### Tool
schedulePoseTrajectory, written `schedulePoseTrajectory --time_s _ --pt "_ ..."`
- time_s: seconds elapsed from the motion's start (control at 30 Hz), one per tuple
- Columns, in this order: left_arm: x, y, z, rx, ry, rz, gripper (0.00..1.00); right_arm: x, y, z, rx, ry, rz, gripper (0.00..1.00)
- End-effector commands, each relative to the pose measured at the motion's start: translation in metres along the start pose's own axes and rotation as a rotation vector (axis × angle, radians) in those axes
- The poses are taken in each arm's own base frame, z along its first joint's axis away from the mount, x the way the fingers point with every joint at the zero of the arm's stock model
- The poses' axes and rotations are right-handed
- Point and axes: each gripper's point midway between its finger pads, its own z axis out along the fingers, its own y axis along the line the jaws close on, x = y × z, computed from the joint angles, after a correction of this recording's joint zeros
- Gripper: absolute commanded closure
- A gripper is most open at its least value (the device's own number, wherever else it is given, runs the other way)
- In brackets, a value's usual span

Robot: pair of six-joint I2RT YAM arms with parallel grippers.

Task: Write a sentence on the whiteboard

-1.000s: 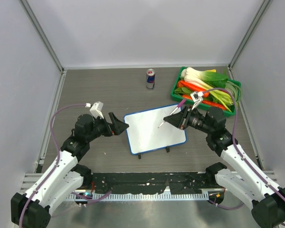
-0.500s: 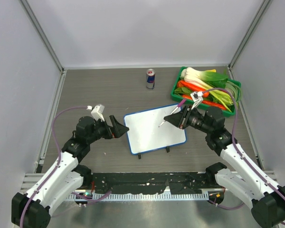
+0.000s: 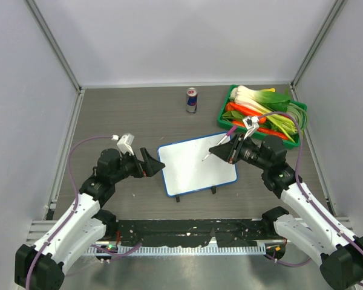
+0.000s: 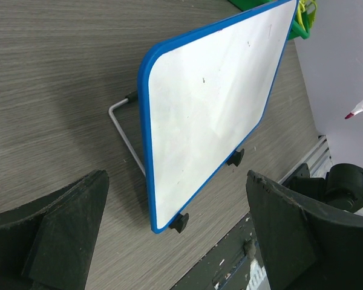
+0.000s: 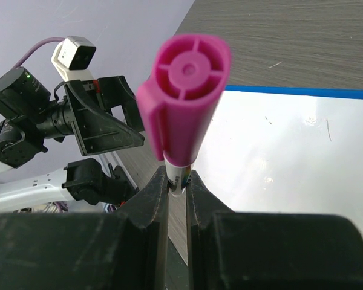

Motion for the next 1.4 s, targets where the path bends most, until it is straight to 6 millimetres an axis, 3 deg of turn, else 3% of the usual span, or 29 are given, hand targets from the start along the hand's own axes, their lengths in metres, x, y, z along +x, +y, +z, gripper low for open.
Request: schedulePoseTrajectory --time_s 0.0,0.53,1.37 --pt "-0.001 -0.005 0.001 0.038 -0.007 -0.004 0.01 -0.017 0.012 -0.001 -0.029 -0.055 -0.057 0.99" --pt "0.007 0.001 -0.004 0.001 0.014 -0.043 0.01 -0.011 0.008 -0.008 -0.009 -0.058 -0.036 0.99" --pt "0.016 0.014 0.007 -0.049 0.074 -0.059 0.02 -0.006 0.001 -0.007 0.026 -0.024 -0.041 0.99"
